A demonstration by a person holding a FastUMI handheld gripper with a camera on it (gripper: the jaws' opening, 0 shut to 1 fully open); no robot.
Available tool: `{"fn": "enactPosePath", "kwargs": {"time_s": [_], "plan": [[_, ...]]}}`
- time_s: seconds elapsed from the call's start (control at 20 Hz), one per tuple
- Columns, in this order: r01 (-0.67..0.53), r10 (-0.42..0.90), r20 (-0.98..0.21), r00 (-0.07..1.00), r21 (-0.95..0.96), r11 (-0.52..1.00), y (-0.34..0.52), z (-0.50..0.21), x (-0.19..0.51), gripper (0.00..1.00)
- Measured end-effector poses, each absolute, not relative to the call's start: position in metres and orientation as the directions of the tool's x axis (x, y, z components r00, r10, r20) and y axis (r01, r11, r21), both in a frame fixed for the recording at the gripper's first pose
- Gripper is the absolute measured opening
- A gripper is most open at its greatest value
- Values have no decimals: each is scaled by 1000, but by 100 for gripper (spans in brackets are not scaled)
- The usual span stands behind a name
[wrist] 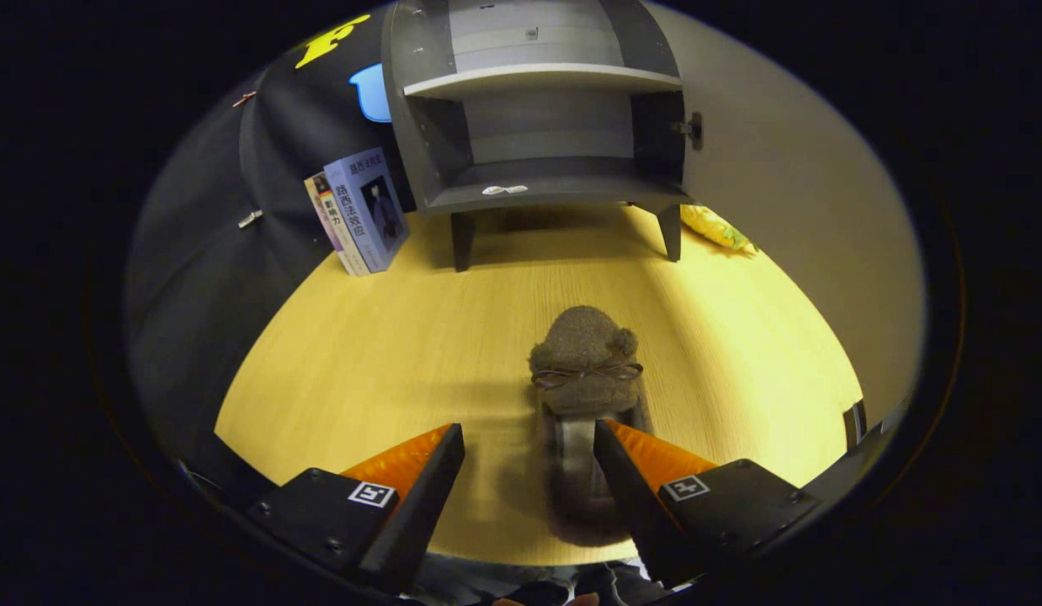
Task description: Open the shoe cabinet door, grab the shoes and put them into the shoe cabinet, then close the shoe cabinet door.
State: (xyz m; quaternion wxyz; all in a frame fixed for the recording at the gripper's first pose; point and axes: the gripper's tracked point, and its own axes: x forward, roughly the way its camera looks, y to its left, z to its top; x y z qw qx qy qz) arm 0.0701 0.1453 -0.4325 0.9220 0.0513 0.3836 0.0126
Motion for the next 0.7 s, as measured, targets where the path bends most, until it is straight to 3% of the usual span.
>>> {"fn": "enactPosePath", "kwargs": {"time_s": [0.25, 0.35, 0.5, 0.55, 0.6, 0.7], "plan": [[36, 33, -696, 717, 85, 996, 150, -465, 109, 93], [70, -39, -670, 742, 20, 997, 135, -471, 122, 79], [104, -73, -664, 744, 6, 995, 131, -472, 132, 23], [118, -75, -669, 739, 20, 993, 132, -474, 133, 23], [121, -64, -673, 737, 38, 992, 132, -464, 132, 9], [128, -66, -665, 744, 46, 991, 124, -454, 135, 9]]}}
